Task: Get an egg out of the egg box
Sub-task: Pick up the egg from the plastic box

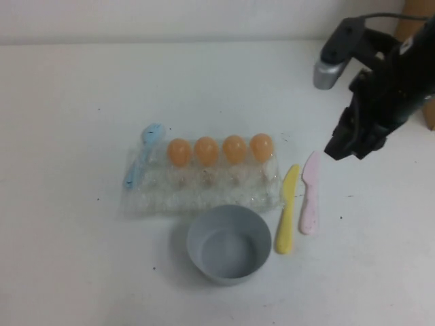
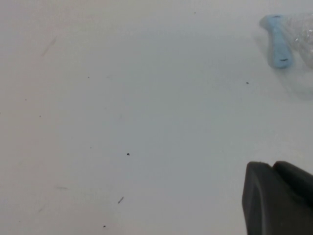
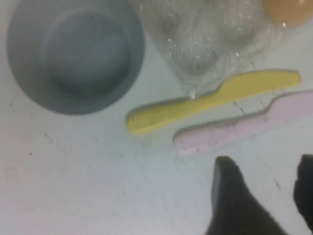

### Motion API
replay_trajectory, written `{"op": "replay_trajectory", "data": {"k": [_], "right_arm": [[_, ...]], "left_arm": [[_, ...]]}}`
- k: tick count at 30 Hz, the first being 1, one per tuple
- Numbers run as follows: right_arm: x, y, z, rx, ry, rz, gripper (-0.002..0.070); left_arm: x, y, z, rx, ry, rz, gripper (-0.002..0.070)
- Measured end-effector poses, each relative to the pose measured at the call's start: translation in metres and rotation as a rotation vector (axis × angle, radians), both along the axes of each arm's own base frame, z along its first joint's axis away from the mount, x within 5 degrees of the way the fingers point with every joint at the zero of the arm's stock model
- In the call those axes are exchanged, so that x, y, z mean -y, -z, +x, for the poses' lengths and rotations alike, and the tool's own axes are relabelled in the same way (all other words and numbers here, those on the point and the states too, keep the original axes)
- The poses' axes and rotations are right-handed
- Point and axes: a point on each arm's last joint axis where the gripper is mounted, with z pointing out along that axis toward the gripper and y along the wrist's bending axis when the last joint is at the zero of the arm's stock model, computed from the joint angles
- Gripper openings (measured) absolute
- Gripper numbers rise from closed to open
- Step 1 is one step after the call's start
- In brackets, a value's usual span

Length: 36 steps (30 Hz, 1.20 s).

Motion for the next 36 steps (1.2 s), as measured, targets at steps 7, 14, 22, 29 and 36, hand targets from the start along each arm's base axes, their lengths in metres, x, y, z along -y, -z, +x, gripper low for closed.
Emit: {"op": "replay_trajectory", "data": {"k": [7,14,22,29,36], "right_arm": [[-0.034,0.017,0.035,0.053,-0.166,-0.066,0.0427],[-0.062,0.035,0.063,0.116,-0.264,-0.099,0.0447],[-0.087,0.063,0.09,0.17,-0.323,-0.113,0.0447],[-0.092,0.089,0.105,0.187,-0.327,-0.141,0.0447],[-0.094,0.103,0.115,0.228,-0.337,-0.159,0.0447]], "left_arm": [[0.0,0.0,0.0,0.0,0.0,0.0,-0.0005],[0.0,0.0,0.0,0.0,0.0,0.0,-0.0005],[0.0,0.0,0.0,0.0,0.0,0.0,-0.0005],[0.0,0.0,0.0,0.0,0.0,0.0,-0.0005],[0.0,0.0,0.0,0.0,0.0,0.0,-0.0005]]}}
